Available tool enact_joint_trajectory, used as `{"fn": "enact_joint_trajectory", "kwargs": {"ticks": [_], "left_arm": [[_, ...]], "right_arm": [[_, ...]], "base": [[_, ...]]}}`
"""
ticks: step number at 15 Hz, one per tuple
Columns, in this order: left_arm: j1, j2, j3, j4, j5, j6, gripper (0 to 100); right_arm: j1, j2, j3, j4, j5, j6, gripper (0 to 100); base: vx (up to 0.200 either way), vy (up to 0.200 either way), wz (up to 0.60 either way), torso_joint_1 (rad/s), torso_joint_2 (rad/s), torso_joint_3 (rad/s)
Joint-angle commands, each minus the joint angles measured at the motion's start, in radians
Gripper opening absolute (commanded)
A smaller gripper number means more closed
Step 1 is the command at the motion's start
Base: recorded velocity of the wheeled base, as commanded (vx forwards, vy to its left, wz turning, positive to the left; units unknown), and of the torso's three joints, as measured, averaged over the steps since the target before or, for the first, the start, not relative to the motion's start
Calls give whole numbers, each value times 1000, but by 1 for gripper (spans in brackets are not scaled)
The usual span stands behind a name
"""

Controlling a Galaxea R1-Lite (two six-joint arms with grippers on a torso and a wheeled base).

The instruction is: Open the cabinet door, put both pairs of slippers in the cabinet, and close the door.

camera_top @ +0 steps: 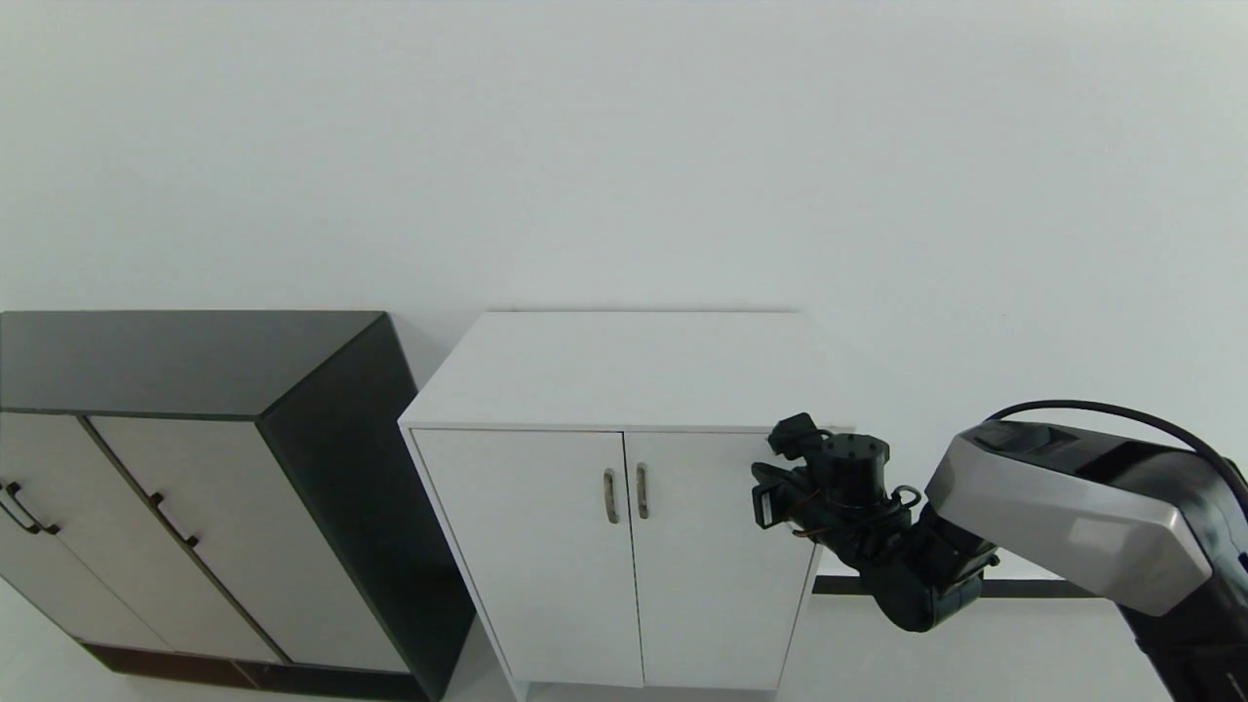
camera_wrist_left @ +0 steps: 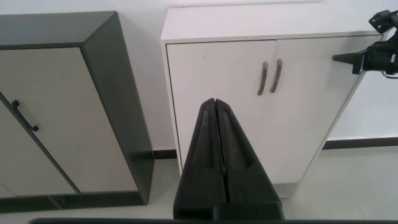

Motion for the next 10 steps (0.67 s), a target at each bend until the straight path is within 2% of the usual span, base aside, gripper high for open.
{"fn": "enact_joint_trajectory", "kwargs": {"ticks": [1,4,6,10], "left_arm": [[0,0,0,0,0,0,0],[0,0,0,0,0,-2,0],[0,0,0,0,-2,0,0],[0,0,0,0,-2,0,0]], "right_arm": [[0,0,3,-1,-2,0,0],[0,-26,29,-5,-2,-1,0],[-2,-156,224,-116,-33,-21,0],[-20,-555,707,-139,-36,-42,0]], "base": [[0,0,0,0,0,0],[0,0,0,0,0,0],[0,0,0,0,0,0],[0,0,0,0,0,0]]}}
